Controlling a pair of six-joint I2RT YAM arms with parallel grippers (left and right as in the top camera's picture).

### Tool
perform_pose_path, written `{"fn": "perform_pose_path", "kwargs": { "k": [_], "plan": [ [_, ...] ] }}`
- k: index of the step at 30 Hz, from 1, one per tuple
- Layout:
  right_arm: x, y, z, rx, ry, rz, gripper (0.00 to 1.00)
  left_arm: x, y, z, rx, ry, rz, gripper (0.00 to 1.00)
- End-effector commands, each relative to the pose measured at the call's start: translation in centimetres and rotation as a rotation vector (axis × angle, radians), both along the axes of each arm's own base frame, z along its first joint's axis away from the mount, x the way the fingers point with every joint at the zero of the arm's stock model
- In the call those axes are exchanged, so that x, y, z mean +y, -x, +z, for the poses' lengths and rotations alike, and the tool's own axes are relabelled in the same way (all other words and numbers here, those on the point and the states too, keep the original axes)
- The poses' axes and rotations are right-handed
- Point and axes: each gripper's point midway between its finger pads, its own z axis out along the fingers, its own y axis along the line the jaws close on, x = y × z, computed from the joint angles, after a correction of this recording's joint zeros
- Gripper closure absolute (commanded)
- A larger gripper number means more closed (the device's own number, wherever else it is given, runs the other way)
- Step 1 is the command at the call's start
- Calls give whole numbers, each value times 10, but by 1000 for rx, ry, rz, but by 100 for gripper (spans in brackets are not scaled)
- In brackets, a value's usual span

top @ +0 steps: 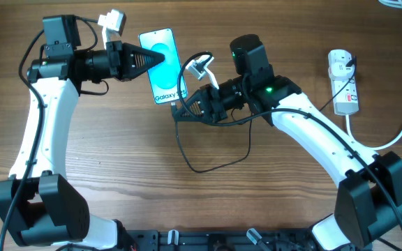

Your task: Plug charger to phone and switch on socket

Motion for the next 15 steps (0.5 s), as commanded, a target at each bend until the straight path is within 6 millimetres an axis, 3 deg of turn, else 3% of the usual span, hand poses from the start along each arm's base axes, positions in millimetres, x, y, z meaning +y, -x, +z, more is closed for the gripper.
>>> {"fn": "perform_pose_path", "kwargs": {
  "k": [1, 15],
  "plan": [
    [0, 3, 4, -8, -10, 10, 96, -1, 4, 8, -48, 8, -15, 96],
    [0, 3, 4, -7, -11, 10, 96, -11, 9, 7, -36, 10, -41, 96]
  ]
}}
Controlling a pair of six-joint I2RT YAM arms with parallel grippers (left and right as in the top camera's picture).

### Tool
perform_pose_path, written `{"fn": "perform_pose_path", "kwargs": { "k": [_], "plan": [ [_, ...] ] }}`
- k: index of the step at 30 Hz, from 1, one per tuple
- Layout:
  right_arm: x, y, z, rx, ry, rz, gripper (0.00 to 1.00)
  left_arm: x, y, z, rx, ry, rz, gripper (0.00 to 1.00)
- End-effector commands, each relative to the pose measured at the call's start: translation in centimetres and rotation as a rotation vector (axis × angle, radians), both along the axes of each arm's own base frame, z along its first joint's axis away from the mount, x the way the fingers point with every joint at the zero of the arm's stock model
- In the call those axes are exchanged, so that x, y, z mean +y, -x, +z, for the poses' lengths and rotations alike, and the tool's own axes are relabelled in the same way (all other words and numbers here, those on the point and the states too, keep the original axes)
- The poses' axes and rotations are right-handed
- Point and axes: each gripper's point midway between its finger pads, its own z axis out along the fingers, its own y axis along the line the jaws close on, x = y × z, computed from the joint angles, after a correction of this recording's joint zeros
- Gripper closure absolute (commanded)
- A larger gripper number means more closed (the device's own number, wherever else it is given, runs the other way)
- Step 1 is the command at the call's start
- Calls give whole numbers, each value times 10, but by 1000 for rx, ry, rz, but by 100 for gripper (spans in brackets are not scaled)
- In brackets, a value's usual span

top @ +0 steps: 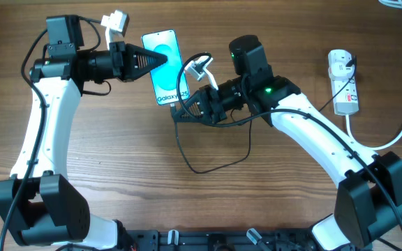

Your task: Plug charger to phone and switch on socket

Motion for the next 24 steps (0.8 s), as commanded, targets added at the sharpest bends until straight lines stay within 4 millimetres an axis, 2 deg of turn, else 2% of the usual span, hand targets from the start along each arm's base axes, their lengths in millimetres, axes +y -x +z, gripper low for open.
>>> {"fn": "perform_pose_path", "kwargs": {
  "k": [1, 11, 24],
  "plan": [
    [-1, 1, 4, -8, -11, 4, 96, -5, 6, 9, -51, 17, -29, 96],
    [-9, -9, 4, -8, -10, -27, 96, -5, 7, 9, -50, 16, -30, 96],
    [-10, -7, 0, 17, 5, -25, 96, -4, 7, 9, -51, 16, -29, 96]
  ]
}}
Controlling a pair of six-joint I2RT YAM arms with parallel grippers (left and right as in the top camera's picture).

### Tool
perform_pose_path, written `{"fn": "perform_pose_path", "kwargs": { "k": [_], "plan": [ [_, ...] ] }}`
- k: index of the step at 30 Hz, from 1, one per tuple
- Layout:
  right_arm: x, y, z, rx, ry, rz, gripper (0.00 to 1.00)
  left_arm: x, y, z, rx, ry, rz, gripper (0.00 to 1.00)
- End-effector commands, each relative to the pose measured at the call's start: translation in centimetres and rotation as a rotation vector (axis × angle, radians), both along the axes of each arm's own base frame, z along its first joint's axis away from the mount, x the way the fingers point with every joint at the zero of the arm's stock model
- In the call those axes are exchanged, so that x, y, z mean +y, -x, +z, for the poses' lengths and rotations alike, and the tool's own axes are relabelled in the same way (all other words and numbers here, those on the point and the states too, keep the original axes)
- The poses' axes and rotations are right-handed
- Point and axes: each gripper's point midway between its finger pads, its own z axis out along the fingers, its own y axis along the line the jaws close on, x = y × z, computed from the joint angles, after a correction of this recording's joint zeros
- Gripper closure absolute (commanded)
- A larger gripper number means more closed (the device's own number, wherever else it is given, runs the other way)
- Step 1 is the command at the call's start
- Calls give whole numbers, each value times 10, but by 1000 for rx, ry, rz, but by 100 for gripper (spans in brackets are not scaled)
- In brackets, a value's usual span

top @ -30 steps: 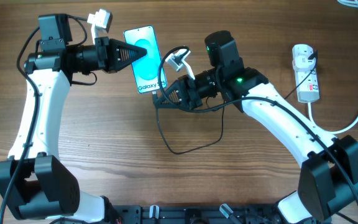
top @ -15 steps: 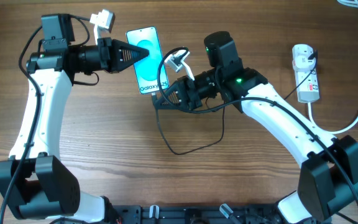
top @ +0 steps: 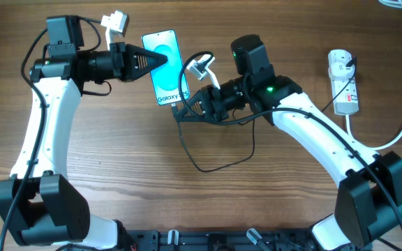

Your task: Plug charger to phone and switch on socket

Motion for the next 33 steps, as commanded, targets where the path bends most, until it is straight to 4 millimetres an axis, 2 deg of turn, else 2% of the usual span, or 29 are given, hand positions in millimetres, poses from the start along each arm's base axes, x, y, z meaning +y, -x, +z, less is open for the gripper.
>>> {"fn": "perform_pose_path", "kwargs": {
  "k": [1, 22, 30, 33],
  "plan": [
    [-6, -4, 1, -7, -1, -16, 96, -4, 7, 10, -38, 25, -32, 96],
    [-5, -10, 9, -33, -25, -25, 96, -5, 8, 10, -36, 25, -33, 96],
    [-2, -26, 31, -62, -70, -65, 96, -5, 8, 10, -29, 26, -34, 96],
    [-1, -30, 32, -67, -70, -83, 96, -5, 8, 10, -28, 26, -33, 96]
  ]
}}
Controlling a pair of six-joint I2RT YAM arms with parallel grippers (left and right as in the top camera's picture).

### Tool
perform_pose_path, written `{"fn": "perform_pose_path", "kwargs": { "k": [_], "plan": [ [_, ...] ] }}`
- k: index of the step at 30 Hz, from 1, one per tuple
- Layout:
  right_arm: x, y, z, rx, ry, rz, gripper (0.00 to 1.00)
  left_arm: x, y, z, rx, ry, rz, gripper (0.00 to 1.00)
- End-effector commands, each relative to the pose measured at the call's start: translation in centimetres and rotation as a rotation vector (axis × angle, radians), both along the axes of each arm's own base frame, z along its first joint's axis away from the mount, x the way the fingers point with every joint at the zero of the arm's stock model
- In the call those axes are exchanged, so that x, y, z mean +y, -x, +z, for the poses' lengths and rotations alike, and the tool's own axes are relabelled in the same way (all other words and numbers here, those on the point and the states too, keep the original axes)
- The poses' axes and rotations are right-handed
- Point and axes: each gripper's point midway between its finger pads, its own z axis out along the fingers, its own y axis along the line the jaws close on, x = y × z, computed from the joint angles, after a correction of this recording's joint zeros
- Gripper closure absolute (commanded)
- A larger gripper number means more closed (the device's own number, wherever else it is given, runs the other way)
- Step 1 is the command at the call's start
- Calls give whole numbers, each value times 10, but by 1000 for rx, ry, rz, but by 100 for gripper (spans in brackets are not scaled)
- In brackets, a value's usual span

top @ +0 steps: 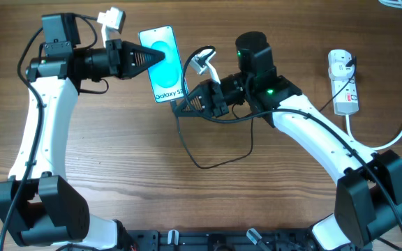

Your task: Plug charger to phone and switch on socket

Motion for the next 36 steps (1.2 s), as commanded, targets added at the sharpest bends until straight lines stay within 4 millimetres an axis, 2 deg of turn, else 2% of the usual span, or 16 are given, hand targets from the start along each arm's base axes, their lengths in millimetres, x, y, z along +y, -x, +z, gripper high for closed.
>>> {"fn": "perform_pose_path", "kwargs": {
  "k": [1, 8, 14, 19, 22, 26, 28, 31, 33, 36],
  "plan": [
    [-3, -23, 16, -54, -9, -89, 96, -7, 9, 1, -14, 8, -29, 96],
    [-3, -21, 16, -47, -7, -83, 94, -7, 8, 0, -15, 3, -26, 96],
    [-5, -17, 13, -36, -4, -61, 71, -6, 2, -9, -9, -45, 9, 96],
    [-8, -14, -1, -26, 29, -65, 61, -1, -6, -28, 34, -143, 78, 96],
    [-12, -25, -15, -7, 91, -139, 54, 2, -5, -43, 57, -206, 97, 96],
    [-35, -65, -62, 38, 327, -395, 45, 11, 1, -79, 149, -355, 126, 96],
    [-48, -75, -83, 48, 439, -481, 45, 16, 3, -102, 205, -472, 150, 96],
    [-63, -80, -105, 54, 563, -552, 45, 16, 5, -131, 254, -618, 155, 96],
    [-69, -80, -113, 63, 612, -575, 45, 6, 6, -153, 265, -713, 130, 96],
    [-73, -78, -118, 74, 643, -585, 45, -2, -1, -176, 294, -775, 130, 96]
  ]
}}
